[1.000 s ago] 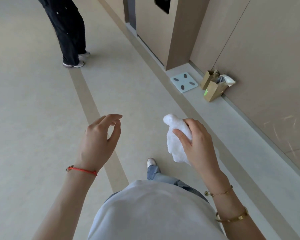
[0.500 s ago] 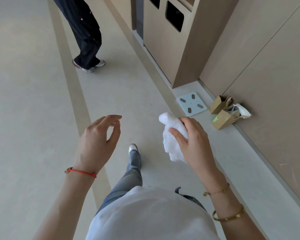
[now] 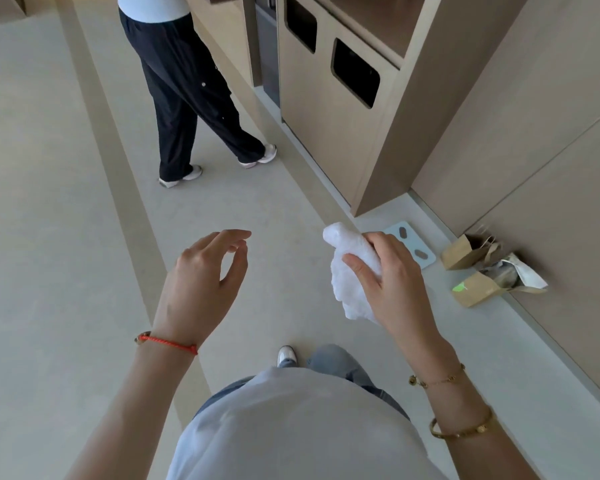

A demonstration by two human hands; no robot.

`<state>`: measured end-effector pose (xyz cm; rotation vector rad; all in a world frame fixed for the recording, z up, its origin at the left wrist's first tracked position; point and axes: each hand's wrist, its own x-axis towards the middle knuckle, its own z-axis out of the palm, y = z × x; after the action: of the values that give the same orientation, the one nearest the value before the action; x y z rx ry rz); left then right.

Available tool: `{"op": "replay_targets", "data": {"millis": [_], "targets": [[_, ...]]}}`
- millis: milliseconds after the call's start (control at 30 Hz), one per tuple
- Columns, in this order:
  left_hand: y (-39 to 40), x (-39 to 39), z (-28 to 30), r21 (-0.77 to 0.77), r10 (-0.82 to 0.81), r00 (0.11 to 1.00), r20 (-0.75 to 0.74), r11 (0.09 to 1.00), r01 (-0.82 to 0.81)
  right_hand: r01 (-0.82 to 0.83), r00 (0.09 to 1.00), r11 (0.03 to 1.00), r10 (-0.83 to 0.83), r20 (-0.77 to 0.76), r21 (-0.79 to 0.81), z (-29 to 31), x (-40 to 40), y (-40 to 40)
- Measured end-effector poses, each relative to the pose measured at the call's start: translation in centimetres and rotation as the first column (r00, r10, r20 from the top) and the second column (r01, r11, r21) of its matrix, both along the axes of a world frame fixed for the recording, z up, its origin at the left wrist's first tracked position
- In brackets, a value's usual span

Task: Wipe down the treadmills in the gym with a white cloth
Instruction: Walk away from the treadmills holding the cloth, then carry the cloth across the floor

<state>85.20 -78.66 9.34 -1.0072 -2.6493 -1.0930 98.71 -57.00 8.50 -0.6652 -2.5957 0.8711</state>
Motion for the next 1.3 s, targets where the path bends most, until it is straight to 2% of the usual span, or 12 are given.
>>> {"op": "replay_targets", "data": {"millis": [467,933,1300], "targets": [[14.8,-25.2,-0.6,-0.040,-0.105,0.994,0.042,0.993,0.107,0.103,0.994,0.995,-0.102,0.041,-0.017,-2.2,-22.6,12.3],[34.1,-48.9,1.0,-0.041,-0.246,0.969,0.015,0.968,0.247,0.260,0.966,0.965,-0.260,-0.007,-0.016,-0.2,-44.3,29.1],[50.0,-64.8,-0.5,-0.070,-0.505,0.862,0.030,0.860,0.506,0.501,0.865,0.865,-0.502,0.002,0.028,-2.5,-56.4,40.3]]}}
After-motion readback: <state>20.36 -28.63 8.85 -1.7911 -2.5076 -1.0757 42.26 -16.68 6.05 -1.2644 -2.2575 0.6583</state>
